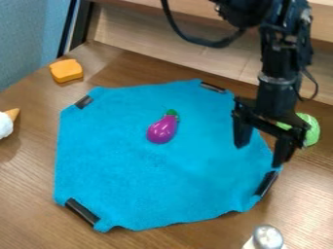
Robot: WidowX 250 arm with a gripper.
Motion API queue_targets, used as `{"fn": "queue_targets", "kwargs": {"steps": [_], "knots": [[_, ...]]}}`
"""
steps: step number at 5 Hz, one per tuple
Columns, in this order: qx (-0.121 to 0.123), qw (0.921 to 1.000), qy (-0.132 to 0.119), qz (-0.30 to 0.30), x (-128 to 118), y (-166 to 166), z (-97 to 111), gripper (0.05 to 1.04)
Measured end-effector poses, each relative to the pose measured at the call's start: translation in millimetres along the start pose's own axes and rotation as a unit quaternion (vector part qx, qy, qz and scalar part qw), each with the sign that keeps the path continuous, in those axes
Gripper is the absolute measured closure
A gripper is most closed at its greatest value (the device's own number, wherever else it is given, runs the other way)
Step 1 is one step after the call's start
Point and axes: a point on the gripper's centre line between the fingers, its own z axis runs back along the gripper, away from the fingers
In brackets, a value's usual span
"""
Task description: Fold the cloth into the right to left
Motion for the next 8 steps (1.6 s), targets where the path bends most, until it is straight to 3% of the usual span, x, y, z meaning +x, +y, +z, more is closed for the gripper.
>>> {"fn": "queue_targets", "kwargs": {"steps": [1, 3, 4, 6, 7, 8], "knots": [[-0.003, 0.9999, 0.004, -0.009, -1.3, -20.3, -7.5, 0.083], [0.021, 0.9994, 0.023, -0.013, -7.7, -31.3, -29.8, 0.085], [0.031, 0.9992, 0.024, -0.011, -9.4, -29.7, -31.2, 0.118], [0.033, 0.9993, 0.016, -0.006, -14.0, -28.9, -33.8, 0.681], [0.004, 0.9992, 0.009, -0.038, -9.8, -36.3, -31.6, 0.893], [-0.018, 0.9967, 0.002, -0.079, -0.5, -47.2, -17.7, 1.008]]}}
